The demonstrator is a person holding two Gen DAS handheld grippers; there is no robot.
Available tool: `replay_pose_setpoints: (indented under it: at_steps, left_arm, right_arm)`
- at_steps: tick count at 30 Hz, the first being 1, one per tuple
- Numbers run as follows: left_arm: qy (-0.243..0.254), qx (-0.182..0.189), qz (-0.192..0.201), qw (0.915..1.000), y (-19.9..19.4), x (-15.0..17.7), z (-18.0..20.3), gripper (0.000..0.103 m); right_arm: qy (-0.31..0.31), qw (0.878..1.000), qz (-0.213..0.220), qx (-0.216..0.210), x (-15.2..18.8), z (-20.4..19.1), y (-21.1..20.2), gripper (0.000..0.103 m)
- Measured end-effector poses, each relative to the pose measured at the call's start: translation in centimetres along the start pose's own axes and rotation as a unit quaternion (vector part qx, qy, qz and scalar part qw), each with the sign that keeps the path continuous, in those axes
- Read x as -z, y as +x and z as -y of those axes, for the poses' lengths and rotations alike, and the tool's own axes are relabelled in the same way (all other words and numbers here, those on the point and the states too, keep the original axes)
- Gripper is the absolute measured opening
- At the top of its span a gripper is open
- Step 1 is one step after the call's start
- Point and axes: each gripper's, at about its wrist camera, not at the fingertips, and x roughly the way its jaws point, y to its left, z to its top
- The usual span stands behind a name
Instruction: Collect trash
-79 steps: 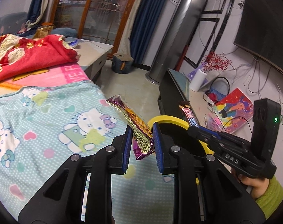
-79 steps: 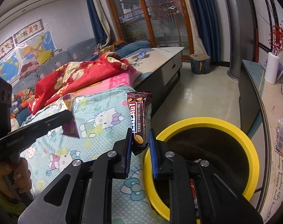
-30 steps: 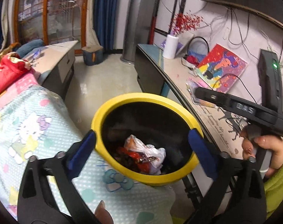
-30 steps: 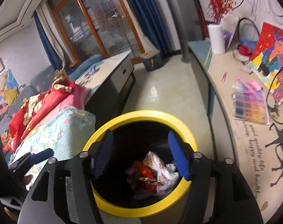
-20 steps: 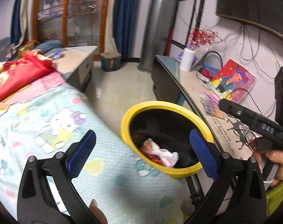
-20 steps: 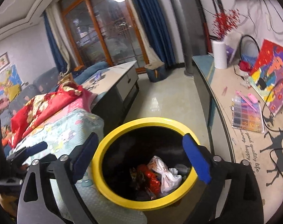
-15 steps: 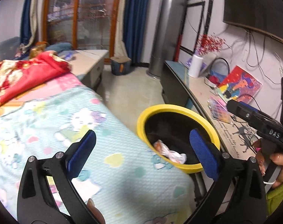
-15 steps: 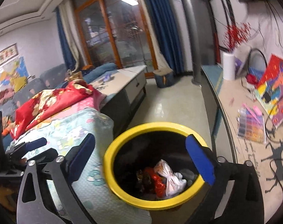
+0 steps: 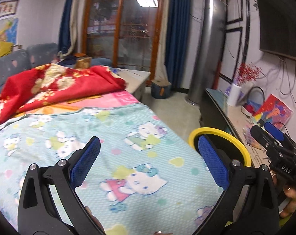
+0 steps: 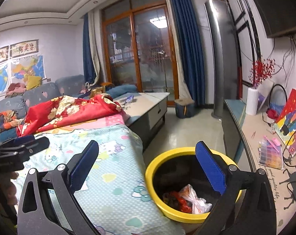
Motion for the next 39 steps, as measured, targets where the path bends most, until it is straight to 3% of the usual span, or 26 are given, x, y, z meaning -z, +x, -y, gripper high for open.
replay_pose_setpoints:
  at_steps: [8, 15, 39]
  left_arm:
    - [0.001, -0.032, 0.012, 0.9994, -2.5, 2.1, -1.8, 0.092]
    - [0.001, -0.031, 0.020, 0.9993, -3.2, 3.2, -1.6, 0.092]
    - [0.001, -0.027, 0.023, 0.9994, -3.3, 3.6, -1.3, 0.092]
  right_arm:
    - [-0.013, 0.999, 0.028, -0.009, 1.1, -2.9, -0.6, 0.096]
    - [-0.028, 0.998, 0.049, -0.003, 1.8, -4.3, -1.4, 0.096]
    - [-0.033, 0.999, 0.042, -0.004, 2.1, -4.9, -0.9, 0.096]
